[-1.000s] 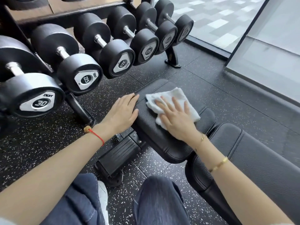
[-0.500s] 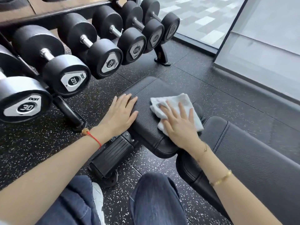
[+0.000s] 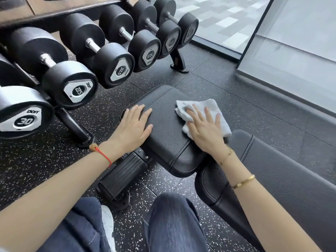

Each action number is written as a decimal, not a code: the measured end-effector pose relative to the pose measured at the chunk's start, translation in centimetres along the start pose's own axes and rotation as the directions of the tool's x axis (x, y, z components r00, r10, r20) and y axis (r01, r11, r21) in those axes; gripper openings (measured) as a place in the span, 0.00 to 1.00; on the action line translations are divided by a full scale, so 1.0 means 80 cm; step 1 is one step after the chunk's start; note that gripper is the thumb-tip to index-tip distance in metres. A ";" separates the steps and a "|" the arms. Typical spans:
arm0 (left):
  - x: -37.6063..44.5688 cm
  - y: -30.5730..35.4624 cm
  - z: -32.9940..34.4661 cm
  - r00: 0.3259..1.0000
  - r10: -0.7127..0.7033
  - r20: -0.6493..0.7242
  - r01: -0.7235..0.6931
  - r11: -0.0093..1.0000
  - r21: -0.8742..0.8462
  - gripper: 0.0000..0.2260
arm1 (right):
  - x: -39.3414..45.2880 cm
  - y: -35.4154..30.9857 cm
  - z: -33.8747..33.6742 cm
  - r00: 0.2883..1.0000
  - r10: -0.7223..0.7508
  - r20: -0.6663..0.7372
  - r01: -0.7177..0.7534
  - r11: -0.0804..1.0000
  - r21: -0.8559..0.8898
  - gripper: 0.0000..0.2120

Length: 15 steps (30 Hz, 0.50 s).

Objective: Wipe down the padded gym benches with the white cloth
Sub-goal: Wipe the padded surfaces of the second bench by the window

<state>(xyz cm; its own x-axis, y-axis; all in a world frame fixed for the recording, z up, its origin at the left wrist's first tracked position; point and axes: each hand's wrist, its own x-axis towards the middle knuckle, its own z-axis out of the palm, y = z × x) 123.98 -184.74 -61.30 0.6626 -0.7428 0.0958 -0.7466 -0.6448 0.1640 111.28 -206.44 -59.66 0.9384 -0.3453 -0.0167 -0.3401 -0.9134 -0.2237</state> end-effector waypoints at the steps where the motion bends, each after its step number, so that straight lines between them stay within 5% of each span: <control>1: 0.000 0.000 -0.001 1.000 0.001 -0.001 -0.001 1.000 0.000 0.26 | -0.016 -0.007 0.006 0.997 -0.071 -0.001 0.071 0.997 -0.002 0.24; 5: 0.001 0.002 -0.006 1.000 -0.014 -0.019 0.014 1.000 -0.005 0.27 | -0.054 -0.018 0.018 0.973 -0.227 0.036 0.227 0.974 -0.006 0.24; 11: -0.004 0.008 -0.007 1.000 -0.027 -0.007 0.027 0.999 0.042 0.28 | 0.075 -0.028 0.004 0.996 -0.061 0.057 0.060 0.998 0.027 0.24; 15: -0.006 0.010 -0.006 0.999 -0.037 -0.004 0.037 0.998 0.051 0.27 | 0.149 -0.074 0.001 0.987 -0.102 0.127 0.097 0.994 0.048 0.25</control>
<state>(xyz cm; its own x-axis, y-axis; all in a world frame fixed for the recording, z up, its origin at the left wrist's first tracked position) 123.13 -184.80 -60.73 0.6902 -0.7175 0.0939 -0.7234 -0.6804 0.1174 124.47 -205.08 -58.63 0.9684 -0.2198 -0.1179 -0.2443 -0.9312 -0.2706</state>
